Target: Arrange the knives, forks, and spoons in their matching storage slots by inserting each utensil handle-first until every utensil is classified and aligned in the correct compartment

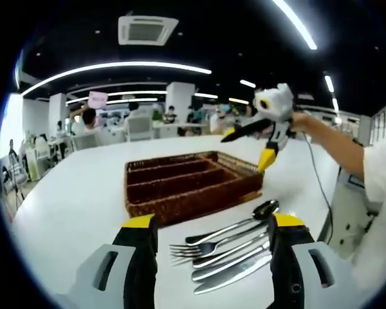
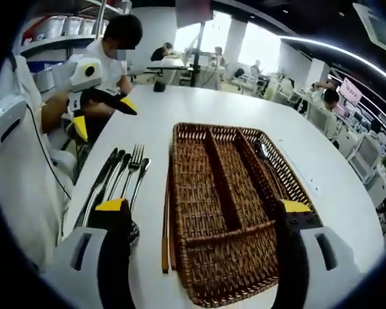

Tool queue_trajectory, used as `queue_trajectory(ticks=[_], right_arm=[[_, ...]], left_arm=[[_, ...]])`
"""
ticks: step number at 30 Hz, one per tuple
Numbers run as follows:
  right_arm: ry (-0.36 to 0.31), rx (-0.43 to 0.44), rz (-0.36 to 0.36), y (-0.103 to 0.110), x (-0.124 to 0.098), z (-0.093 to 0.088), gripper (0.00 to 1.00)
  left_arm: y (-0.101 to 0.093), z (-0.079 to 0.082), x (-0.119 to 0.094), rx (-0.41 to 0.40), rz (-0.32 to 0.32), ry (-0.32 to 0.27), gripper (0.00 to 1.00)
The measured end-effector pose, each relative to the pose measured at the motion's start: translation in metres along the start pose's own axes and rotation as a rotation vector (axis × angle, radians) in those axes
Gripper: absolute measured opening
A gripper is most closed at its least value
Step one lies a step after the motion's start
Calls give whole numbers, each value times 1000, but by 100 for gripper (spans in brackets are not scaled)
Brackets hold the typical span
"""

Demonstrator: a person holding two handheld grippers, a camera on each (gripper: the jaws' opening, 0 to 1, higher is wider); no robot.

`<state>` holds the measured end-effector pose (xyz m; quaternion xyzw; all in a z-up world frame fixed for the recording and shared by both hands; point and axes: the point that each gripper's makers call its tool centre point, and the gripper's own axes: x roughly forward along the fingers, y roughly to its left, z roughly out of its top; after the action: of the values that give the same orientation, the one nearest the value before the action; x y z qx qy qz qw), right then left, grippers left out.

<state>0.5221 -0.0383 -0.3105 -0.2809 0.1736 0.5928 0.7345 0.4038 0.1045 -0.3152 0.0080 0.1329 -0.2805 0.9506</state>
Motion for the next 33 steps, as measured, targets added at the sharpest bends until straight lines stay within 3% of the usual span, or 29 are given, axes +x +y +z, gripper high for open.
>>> queue_trajectory(ticks=[33], right_arm=[[-73,65,-75,50,-41,-23,100]], left_arm=[[-17,2,5,24,-39,3,71]])
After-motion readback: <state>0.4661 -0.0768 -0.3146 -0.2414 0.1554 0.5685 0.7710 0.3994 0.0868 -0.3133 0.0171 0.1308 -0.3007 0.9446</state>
